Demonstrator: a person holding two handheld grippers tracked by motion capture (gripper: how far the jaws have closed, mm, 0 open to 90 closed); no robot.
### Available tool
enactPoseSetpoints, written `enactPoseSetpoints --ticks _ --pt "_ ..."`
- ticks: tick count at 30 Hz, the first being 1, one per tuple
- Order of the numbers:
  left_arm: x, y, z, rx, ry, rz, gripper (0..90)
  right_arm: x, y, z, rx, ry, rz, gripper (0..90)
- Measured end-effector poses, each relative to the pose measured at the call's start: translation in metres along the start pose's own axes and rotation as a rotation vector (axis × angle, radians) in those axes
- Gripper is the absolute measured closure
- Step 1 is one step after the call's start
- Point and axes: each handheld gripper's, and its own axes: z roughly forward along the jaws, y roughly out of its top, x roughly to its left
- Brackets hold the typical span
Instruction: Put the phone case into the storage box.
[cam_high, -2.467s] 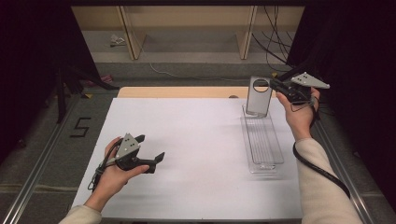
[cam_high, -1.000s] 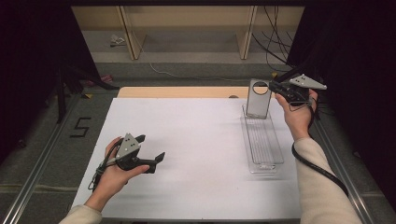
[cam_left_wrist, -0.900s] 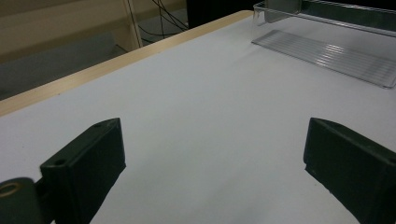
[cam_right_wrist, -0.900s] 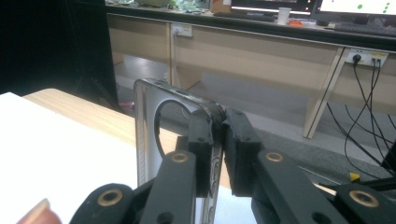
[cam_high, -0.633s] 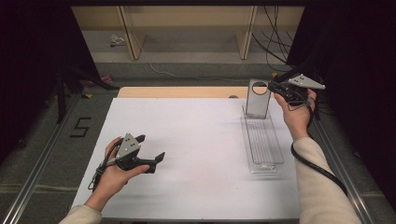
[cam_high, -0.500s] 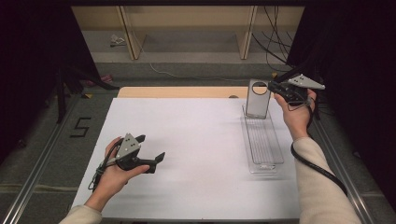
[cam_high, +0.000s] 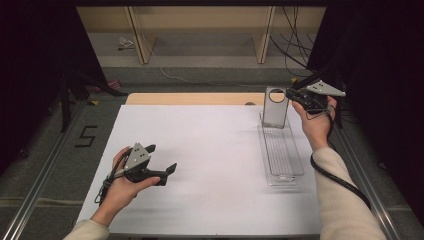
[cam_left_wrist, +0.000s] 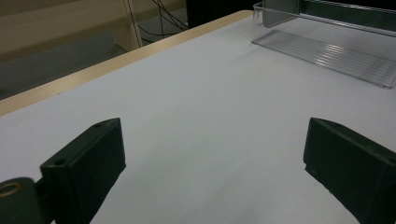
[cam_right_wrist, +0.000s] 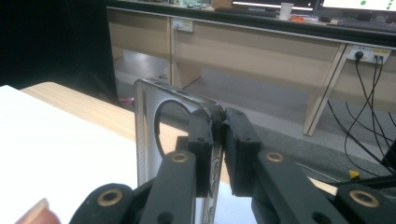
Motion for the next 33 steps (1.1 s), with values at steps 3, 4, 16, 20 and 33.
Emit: enactPoseSetpoints --ticks 3,4,16,20,33 --pt "-0.0002 -0.0002 0.0001 0.001 0.000 -0.005 5.1 0.0001 -0.0006 0.0004 0.003 -0.001 0.000 82.2" --pt "-0.0002 -0.0003 0.0001 0.001 -0.001 -0.005 5.1 0.0001 -0.0008 0.0006 0.003 0.000 0.000 82.2" --pt "0.0002 0.0000 0.0001 0.000 -0.001 0.000 5.1 0.0016 -0.0035 0.0034 0.013 0.002 -0.004 82.2" --pt "0.0000 -0.0002 0.0001 0.001 0.000 -0.004 5.1 0.0019 -0.0046 0.0044 0.014 0.003 -0.005 82.2" --pt "-0.0001 -0.0003 0.0003 0.002 0.000 -0.003 5.1 0.0023 -0.0065 0.0065 0.017 -0.002 -0.005 82.1"
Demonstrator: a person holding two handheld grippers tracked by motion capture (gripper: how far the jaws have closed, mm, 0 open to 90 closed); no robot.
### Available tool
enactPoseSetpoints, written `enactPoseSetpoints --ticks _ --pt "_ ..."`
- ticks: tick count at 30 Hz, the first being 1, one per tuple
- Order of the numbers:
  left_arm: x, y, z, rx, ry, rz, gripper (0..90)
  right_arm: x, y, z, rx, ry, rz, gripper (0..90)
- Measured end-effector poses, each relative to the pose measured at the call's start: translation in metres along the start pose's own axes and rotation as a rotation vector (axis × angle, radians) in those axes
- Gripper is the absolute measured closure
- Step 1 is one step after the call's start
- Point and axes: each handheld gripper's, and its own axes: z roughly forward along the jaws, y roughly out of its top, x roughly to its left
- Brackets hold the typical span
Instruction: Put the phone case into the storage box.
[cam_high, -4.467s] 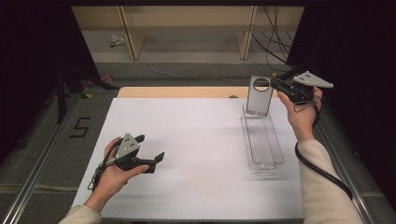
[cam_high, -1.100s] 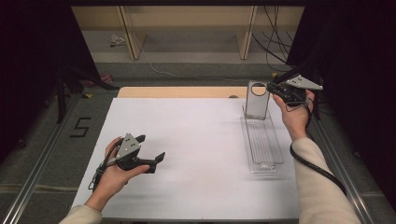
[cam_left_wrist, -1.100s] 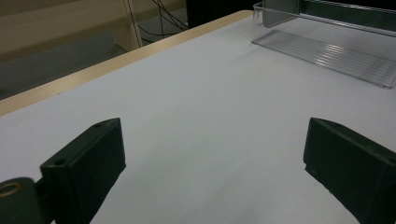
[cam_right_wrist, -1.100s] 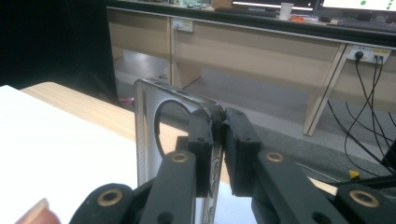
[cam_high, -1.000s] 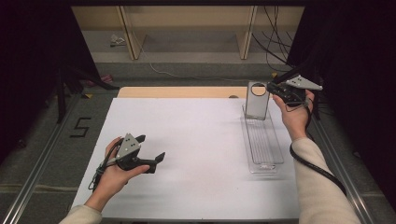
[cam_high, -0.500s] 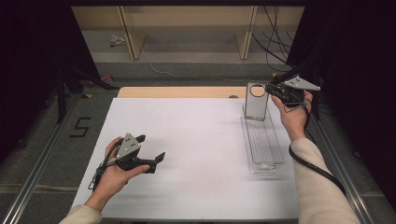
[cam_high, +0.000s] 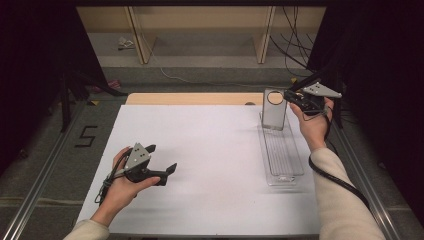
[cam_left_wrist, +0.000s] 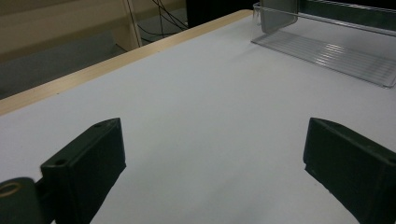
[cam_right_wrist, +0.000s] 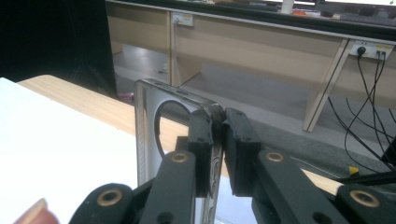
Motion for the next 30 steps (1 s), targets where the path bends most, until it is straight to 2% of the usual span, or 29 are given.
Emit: enactPoseSetpoints --ticks 30 --pt "-0.0002 -0.0003 0.0010 -0.002 -0.002 0.000 5.2 -0.0016 -0.0074 0.0056 0.020 -0.003 0.007 82.0"
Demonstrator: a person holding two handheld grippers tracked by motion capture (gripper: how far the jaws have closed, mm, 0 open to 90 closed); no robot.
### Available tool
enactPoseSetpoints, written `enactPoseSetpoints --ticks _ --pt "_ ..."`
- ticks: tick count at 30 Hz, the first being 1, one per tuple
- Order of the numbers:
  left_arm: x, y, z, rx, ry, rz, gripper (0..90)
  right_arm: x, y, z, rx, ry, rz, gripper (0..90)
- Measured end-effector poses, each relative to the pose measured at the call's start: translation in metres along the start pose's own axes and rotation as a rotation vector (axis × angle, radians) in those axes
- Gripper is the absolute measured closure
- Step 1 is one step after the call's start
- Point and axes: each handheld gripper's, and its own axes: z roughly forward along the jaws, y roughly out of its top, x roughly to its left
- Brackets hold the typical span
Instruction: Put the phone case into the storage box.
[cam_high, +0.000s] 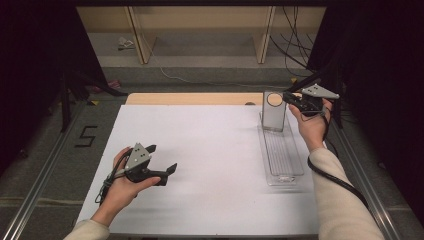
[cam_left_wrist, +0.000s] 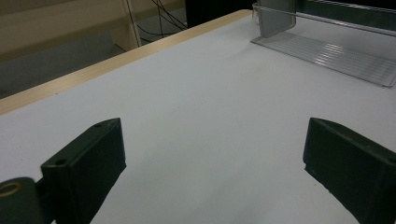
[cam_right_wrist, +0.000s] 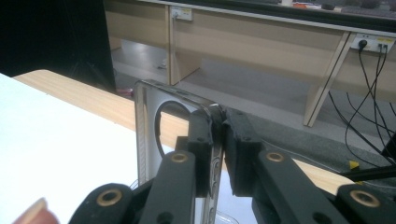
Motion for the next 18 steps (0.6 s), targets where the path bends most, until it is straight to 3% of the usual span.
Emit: enactPoseSetpoints --ticks 18 --pt "0.0003 -0.0001 -0.0001 0.000 0.001 -0.001 5.2 0.0022 -0.0023 0.0061 0.005 0.000 -0.009 81.9"
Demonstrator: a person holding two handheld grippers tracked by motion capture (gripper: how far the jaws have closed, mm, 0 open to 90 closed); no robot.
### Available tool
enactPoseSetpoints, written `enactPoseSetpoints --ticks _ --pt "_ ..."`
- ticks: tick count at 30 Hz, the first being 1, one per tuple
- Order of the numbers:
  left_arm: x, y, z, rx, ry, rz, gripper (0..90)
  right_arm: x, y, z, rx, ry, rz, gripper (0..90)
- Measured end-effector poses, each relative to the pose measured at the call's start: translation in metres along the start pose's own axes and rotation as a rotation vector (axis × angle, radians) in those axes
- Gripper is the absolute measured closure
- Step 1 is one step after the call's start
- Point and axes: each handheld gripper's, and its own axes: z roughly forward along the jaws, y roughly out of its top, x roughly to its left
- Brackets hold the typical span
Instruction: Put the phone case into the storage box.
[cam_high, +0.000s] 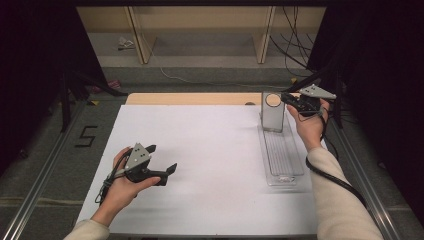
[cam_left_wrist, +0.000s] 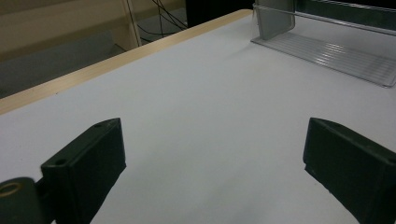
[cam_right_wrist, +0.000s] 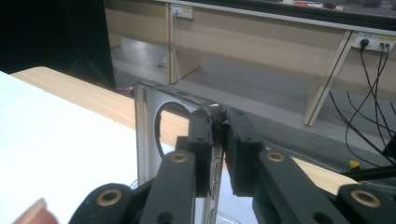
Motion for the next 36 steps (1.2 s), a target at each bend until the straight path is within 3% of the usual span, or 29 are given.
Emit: enactPoseSetpoints --ticks 17,36 --pt "0.000 0.000 0.000 0.001 -0.001 0.001 5.2 0.000 -0.002 0.002 -0.008 -0.014 0.004 76.1" --pt "0.000 0.000 0.000 0.003 -0.001 0.002 5.3 0.001 -0.007 0.012 0.025 -0.050 0.013 55.5"
